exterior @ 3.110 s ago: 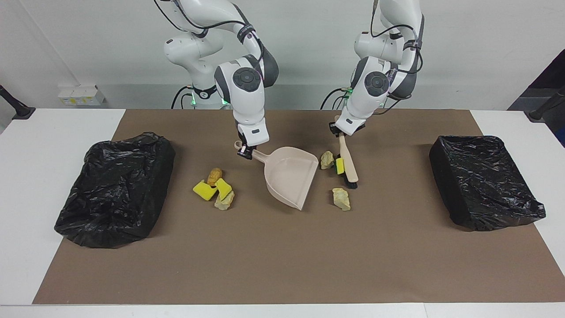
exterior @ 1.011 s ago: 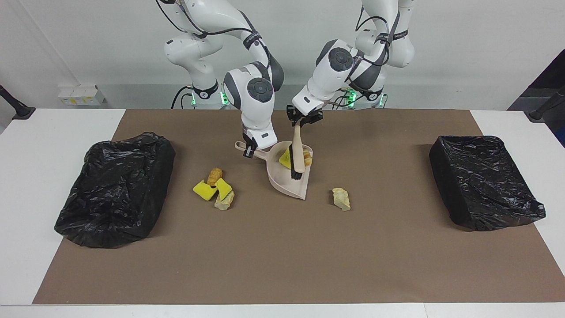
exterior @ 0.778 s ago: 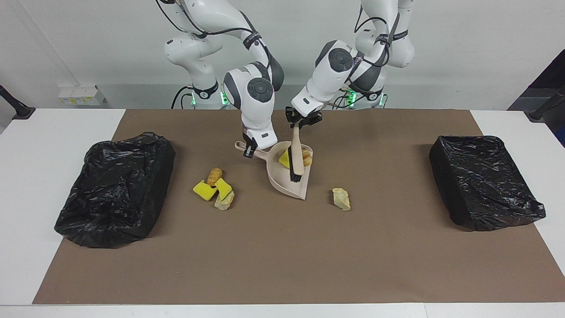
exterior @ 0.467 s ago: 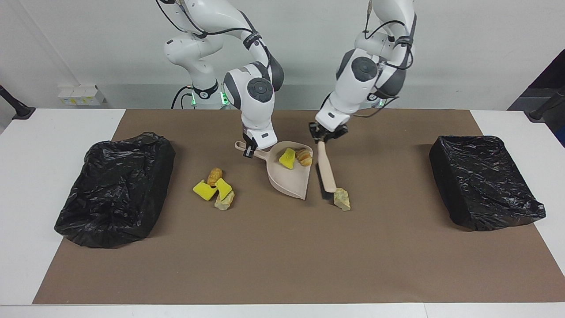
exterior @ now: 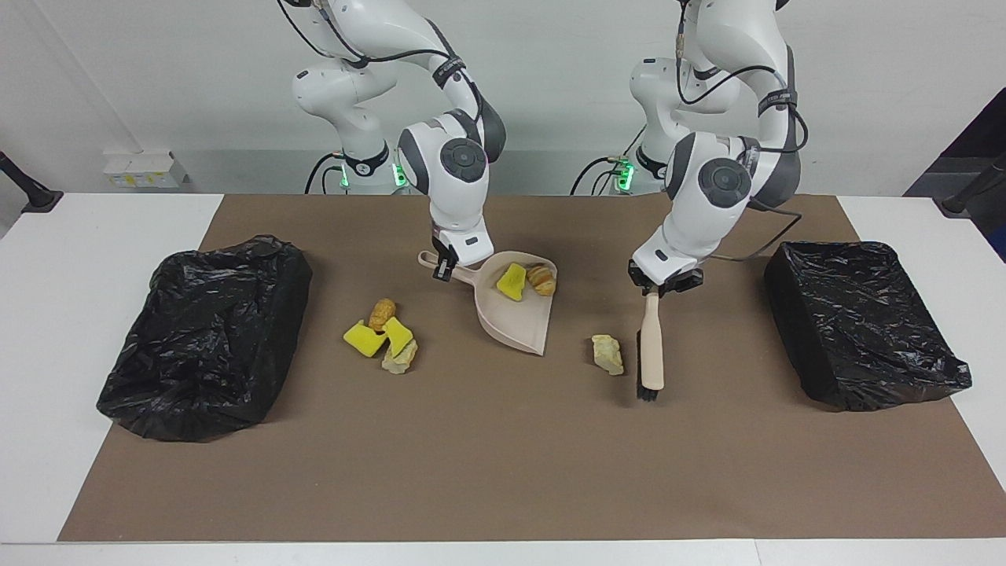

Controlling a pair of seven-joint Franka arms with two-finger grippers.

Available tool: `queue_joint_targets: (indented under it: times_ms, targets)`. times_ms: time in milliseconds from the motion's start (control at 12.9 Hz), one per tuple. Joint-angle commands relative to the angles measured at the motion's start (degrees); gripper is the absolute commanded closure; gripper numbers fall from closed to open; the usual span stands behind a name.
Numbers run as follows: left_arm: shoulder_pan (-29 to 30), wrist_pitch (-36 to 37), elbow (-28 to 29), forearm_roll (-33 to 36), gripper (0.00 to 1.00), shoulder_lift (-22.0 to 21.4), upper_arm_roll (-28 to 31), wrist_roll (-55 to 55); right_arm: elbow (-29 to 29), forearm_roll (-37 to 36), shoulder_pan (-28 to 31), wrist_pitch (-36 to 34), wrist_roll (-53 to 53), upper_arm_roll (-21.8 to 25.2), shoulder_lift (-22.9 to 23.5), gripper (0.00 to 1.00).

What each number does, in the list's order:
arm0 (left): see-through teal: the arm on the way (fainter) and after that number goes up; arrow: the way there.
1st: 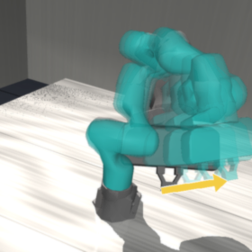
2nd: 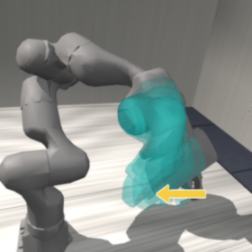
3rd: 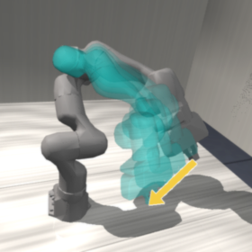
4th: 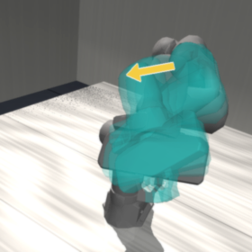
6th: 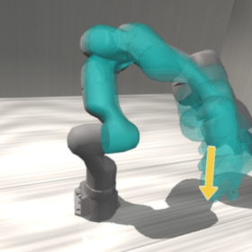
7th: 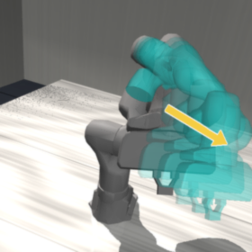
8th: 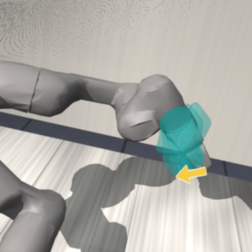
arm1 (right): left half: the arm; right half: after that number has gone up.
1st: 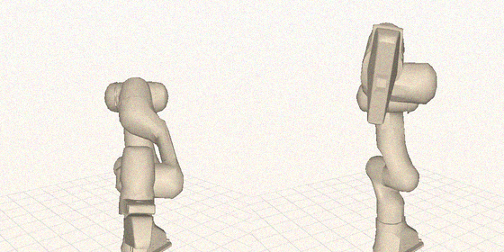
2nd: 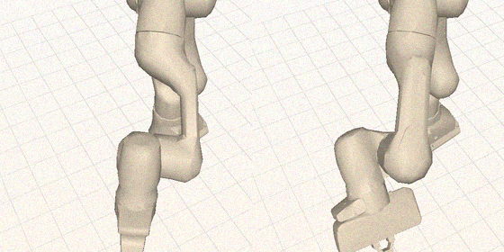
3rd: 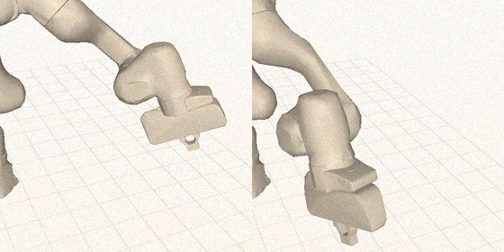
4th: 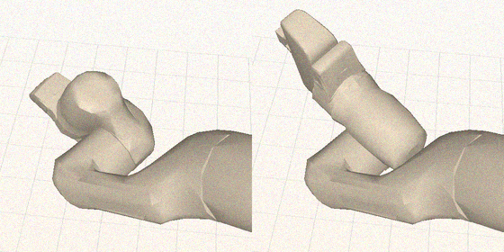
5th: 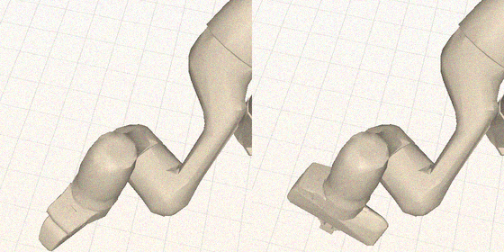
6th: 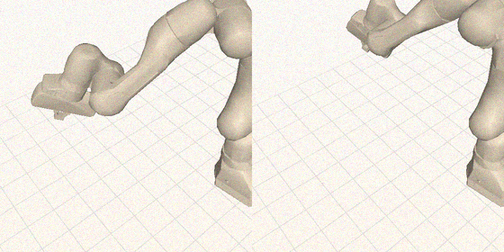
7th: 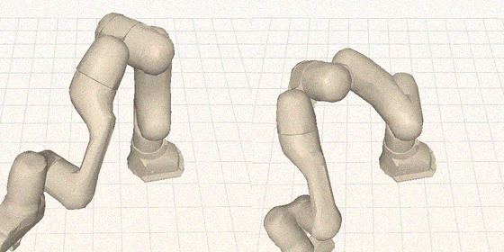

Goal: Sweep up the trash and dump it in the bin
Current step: 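Brush the scraps into the dustpan held by the right gripper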

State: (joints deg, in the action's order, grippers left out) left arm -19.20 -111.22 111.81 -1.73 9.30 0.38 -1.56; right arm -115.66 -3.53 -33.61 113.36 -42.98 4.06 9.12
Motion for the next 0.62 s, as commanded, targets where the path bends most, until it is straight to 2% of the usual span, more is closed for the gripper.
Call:
queue_joint_targets:
  times_ms: [0, 311, 544]
  targets:
    - [-0.9, 0.6, 3.4, 1.4, 1.0, -1.1, -0.7, 1.6, -0.4, -1.0, 0.0, 0.8, 1.9, -0.4, 0.0, 1.0]
    - [-7.3, -0.1, 7.1, 0.0, 1.0, -3.8, -1.2, 3.3, -0.4, -1.0, 0.0, 0.9, 2.2, -0.4, 0.0, 1.0]
    - [-12.1, -0.1, 7.8, -6.0, 1.0, -4.6, -1.2, 2.4, -0.4, -1.0, 0.0, 1.0, 2.3, -0.4, 0.0, 1.0]
